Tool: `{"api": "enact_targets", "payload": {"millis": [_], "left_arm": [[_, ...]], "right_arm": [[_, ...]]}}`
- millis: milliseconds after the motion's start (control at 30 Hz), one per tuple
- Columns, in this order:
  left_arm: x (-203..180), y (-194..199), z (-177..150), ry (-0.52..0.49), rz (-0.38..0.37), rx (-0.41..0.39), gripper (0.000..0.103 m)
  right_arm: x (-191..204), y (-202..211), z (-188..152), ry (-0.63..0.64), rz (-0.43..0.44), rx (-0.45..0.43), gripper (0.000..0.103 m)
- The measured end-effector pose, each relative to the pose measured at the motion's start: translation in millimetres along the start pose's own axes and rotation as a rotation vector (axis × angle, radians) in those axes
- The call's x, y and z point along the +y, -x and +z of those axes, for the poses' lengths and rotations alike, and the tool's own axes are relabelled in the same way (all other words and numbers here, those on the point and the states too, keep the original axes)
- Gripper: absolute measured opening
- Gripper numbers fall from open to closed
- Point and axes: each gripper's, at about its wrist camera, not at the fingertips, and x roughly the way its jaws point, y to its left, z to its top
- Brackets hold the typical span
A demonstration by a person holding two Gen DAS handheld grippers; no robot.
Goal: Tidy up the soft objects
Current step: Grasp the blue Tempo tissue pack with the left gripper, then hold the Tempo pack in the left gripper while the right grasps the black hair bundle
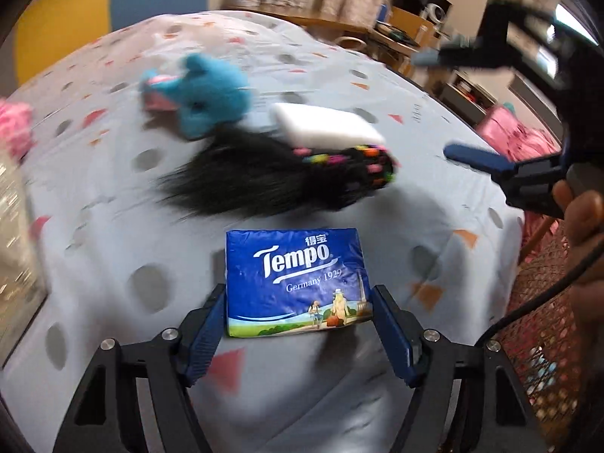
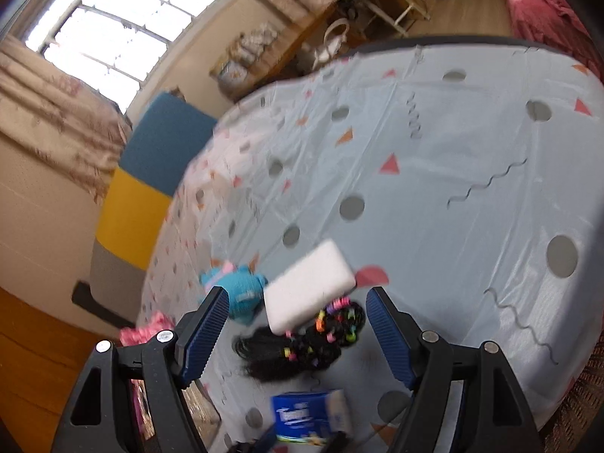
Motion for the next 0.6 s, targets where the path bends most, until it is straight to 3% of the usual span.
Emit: {"api": "enact_targets", "payload": {"millis": [133, 267, 433, 500, 600], "left_arm": [[32, 13, -14, 0.081, 0.056, -0.032, 0.075], [51, 21, -23, 0.109, 0.079, -0.047, 0.075], [61, 29, -35, 0.127, 0.08, -0.075, 0.075], [61, 31, -38, 0.135, 0.081, -0.082, 0.075], [64, 32, -39, 0.147, 0.077, -0.088, 0.075]], "right_arm": [[14, -29, -14, 0.105, -0.075, 0.151, 0.077], [37, -44, -28, 0.271, -0.144, 0.203, 0.077], [84, -60, -49, 0.676, -0.213, 0.255, 0.077], [94, -72, -60, 0.839, -0.236, 0.314, 0.076], [91, -91, -65, 0.923, -0.307, 0.373, 0.076]]}}
